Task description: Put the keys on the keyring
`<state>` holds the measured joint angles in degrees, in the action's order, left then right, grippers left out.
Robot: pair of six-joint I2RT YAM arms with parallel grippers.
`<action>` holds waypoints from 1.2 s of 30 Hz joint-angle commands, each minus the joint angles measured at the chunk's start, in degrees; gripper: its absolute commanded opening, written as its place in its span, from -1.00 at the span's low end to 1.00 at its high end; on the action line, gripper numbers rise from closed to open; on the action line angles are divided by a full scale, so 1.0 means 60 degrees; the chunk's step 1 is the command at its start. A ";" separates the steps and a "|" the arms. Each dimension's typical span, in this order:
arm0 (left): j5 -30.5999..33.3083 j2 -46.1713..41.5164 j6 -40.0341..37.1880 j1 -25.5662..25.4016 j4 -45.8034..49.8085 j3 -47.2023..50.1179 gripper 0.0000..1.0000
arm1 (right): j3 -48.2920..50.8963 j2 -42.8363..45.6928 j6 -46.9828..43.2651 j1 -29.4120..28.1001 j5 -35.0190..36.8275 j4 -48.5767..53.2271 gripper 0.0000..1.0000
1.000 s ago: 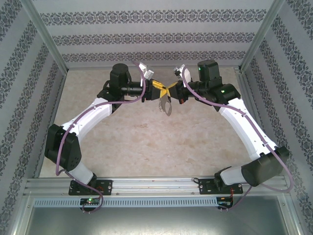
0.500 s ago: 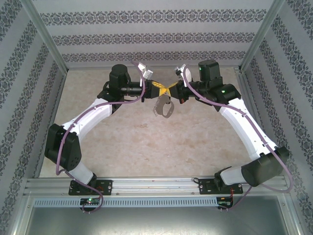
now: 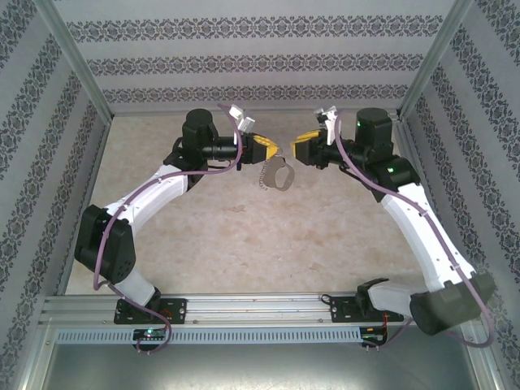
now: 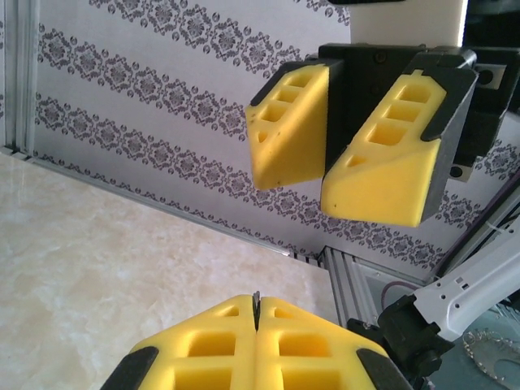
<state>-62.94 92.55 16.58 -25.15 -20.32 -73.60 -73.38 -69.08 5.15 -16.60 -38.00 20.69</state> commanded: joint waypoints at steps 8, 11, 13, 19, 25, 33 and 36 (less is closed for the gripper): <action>-0.0116 -0.0176 0.0240 -0.0072 -0.0856 -0.0023 -1.00 | 0.3031 0.0771 0.1306 0.0328 0.1008 -0.2833 -0.26; -0.0130 -0.0146 0.0376 -0.0072 -0.0996 -0.0031 -1.00 | 0.3530 0.0757 0.1512 0.0178 0.0547 -0.3274 -0.26; -0.0160 -0.0104 0.0503 -0.0074 -0.1141 -0.0050 -1.00 | 0.3729 0.0922 0.1374 -0.0183 0.0603 -0.3364 -0.21; -0.0218 -0.0072 0.0586 -0.0075 -0.1187 -0.0081 -1.00 | 0.3984 0.1117 0.1073 -0.1018 0.0994 -0.3591 -0.10; -0.0362 -0.0066 0.0711 -0.0074 -0.1276 -0.0081 -1.00 | 0.3785 0.0793 0.0977 -0.1375 0.1682 -0.3886 -0.11; -0.0467 -0.0041 0.0860 -0.0072 -0.1411 -0.0082 -1.00 | 0.3311 0.0410 0.0806 -0.1520 0.1866 -0.4019 -0.47; -0.0481 -0.0044 0.0881 -0.0074 -0.1417 -0.0067 -1.00 | 0.3262 0.0410 0.0794 -0.1511 0.1880 -0.4033 -0.57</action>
<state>-64.12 92.55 20.80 -25.15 -25.04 -73.60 -51.75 -66.54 10.59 -25.02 -27.59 -1.13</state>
